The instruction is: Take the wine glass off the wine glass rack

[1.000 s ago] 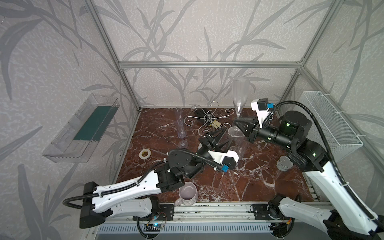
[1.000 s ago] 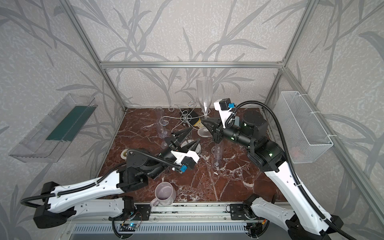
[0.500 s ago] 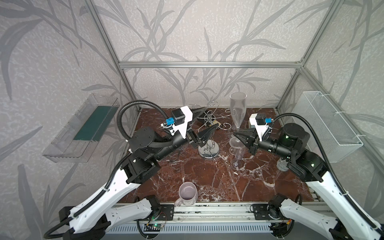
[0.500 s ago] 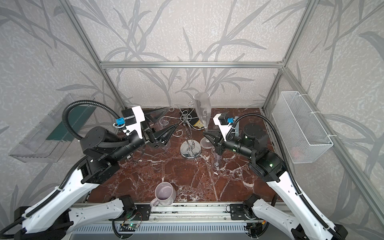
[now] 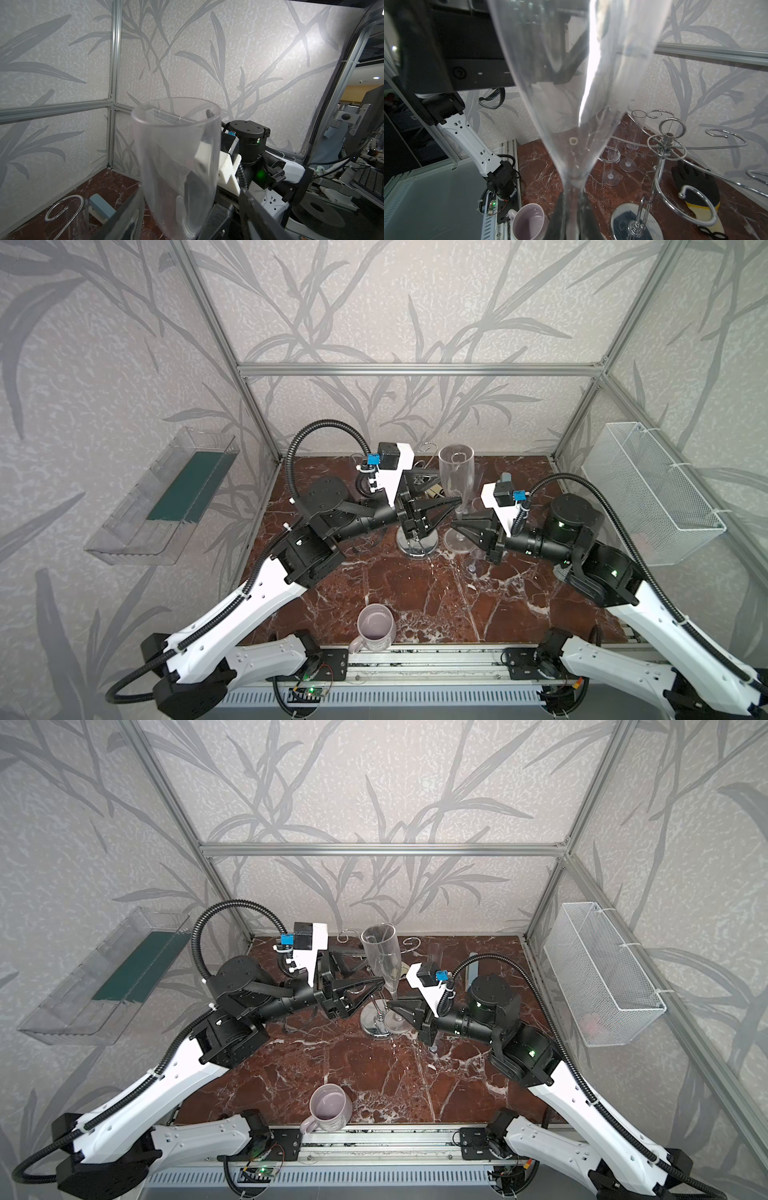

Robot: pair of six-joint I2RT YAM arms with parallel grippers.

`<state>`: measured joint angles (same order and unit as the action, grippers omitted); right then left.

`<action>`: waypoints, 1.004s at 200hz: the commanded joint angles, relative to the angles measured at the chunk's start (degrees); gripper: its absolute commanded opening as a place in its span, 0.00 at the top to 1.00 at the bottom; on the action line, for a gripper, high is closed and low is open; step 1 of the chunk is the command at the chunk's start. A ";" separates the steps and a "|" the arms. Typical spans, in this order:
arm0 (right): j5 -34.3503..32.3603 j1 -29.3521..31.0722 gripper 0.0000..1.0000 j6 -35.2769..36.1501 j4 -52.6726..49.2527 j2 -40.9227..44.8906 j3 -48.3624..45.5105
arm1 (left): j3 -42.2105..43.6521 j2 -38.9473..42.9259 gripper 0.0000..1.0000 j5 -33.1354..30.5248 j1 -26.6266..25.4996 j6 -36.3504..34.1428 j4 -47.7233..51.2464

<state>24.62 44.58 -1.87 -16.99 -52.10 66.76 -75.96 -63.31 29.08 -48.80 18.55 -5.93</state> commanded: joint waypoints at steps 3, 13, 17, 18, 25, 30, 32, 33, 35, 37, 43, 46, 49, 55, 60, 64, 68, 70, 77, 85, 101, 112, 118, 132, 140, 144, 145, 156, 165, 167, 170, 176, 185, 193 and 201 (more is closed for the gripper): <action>-0.26 1.79 1.00 0.86 2.71 -0.19 -1.02 | 0.54 0.07 0.28 1.78 0.02 3.41 -3.86; -0.51 2.62 1.00 1.10 2.65 -0.43 -1.13 | 1.01 0.12 0.28 1.23 0.02 3.62 -4.32; -0.68 2.92 1.00 1.28 2.51 -0.50 -1.11 | 1.20 0.12 0.28 0.95 0.02 3.69 -4.51; -0.70 2.99 1.00 1.31 2.50 -0.53 -1.15 | 1.23 0.07 0.28 0.92 0.02 3.73 -4.56; -1.10 3.63 1.00 1.63 2.25 -0.63 -1.11 | 1.50 0.11 0.28 0.68 0.02 3.82 -4.86; -1.29 4.11 1.00 1.81 2.10 -0.72 -1.19 | 1.60 0.07 0.28 0.60 0.02 3.86 -4.96; -1.43 4.24 1.00 1.85 2.06 -0.72 -1.13 | 1.65 0.06 0.28 0.62 0.02 3.87 -5.01; -1.53 4.24 1.00 1.86 2.06 -0.73 -1.12 | 1.67 0.04 0.28 0.62 0.02 3.91 -4.99; -1.61 4.42 1.00 1.87 2.05 -0.77 -1.13 | 1.69 0.03 0.28 0.56 0.02 3.90 -5.04; -1.69 4.52 1.00 1.91 2.07 -0.80 -1.18 | 1.65 -0.02 0.28 0.48 0.02 3.87 -5.05; -1.97 4.95 1.00 1.92 1.97 -0.84 -1.32 | 1.78 -0.05 0.28 0.26 0.02 4.11 -4.98; -2.15 5.11 1.00 1.89 1.97 -0.88 -1.41 | 1.81 -0.06 0.28 0.16 0.02 4.13 -5.04; -2.27 5.23 1.00 2.00 1.96 -0.90 -1.38 | 1.85 -0.04 0.28 0.03 0.02 4.21 -5.05; -2.43 5.50 1.00 2.04 2.06 -0.90 -1.52 | 1.87 -0.14 0.29 -0.28 0.02 4.25 -5.09; -2.62 5.68 1.00 1.99 2.11 -0.90 -1.71 | 1.96 -0.17 0.29 -0.55 0.02 4.37 -5.20; -2.74 5.84 1.00 2.02 2.07 -0.90 -1.80 | 2.04 -0.19 0.29 -0.76 0.02 4.45 -5.23; -2.89 6.02 1.00 2.12 2.10 -0.90 -1.85 | 2.09 -0.15 0.29 -0.88 0.02 4.48 -5.31; -3.02 6.11 1.00 2.13 2.11 -0.90 -1.82 | 2.12 -0.15 0.29 -0.87 0.02 4.53 -5.38; -3.29 6.30 1.00 2.28 2.06 -0.90 -1.94 | 2.18 -0.21 0.30 -0.82 0.02 4.57 -5.59; -3.60 6.56 1.00 2.37 2.09 -0.90 -2.07 | 2.29 -0.28 0.31 -0.74 0.02 4.73 -5.67; -3.86 6.75 1.00 2.42 2.06 -0.99 -2.08 | 2.61 -0.24 0.36 -0.69 0.02 4.96 -5.87; -3.96 6.84 1.00 2.51 2.07 -0.99 -2.04 | 2.82 -0.24 0.43 -0.69 0.02 5.20 -6.21; -3.97 6.88 1.00 2.55 2.14 -0.99 -2.07 | 2.97 -0.24 0.47 -0.69 0.04 5.34 -6.36; -4.06 6.93 1.00 2.55 2.14 -1.12 -2.05 | 3.40 -0.19 0.54 -0.70 0.02 5.77 -7.10; -4.06 6.92 1.00 2.53 2.14 -1.08 -2.07 | 3.70 -0.19 0.57 -0.71 0.02 5.94 -7.36; -4.13 6.93 1.00 2.51 2.06 -1.08 -2.12 | 3.78 -0.07 0.58 -0.74 0.02 6.01 -7.40; -4.14 6.93 1.00 2.54 2.10 -1.08 -2.14 | 3.79 -0.06 0.58 -0.72 0.02 6.04 -7.41; -4.30 7.01 1.00 2.52 2.05 -0.99 -2.16 | 4.02 0.07 0.59 -0.86 0.02 6.01 -7.38; -4.57 7.01 0.97 2.41 2.06 -0.90 -2.21 | 4.15 0.27 0.59 -1.05 0.02 6.06 -7.19; -4.65 7.01 0.94 2.40 2.05 -0.90 -2.28 | 4.18 0.33 0.59 -1.11 0.02 6.02 -7.17; -4.79 7.01 0.91 2.32 2.10 -0.84 -2.30 | 4.21 0.37 0.59 -1.15 0.02 6.01 -7.12; -5.08 7.01 0.80 2.31 2.12 -0.74 -2.45 | 4.37 0.63 0.59 -1.36 0.02 5.97 -7.01; -5.57 7.06 0.62 2.20 2.28 -0.44 -2.63 | 4.63 0.96 0.60 -1.76 0.02 5.75 -6.73; -6.09 7.02 0.50 2.28 2.66 -0.06 -2.93 | 5.00 1.57 0.60 -2.32 0.02 5.50 -6.43; -6.46 7.10 0.44 2.31 3.19 0.42 -3.21 | 5.55 2.13 0.60 -2.87 0.02 5.20 -6.08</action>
<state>19.88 51.16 -0.30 -16.60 -53.28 64.36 -71.55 -63.24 27.46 -48.64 22.74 -11.35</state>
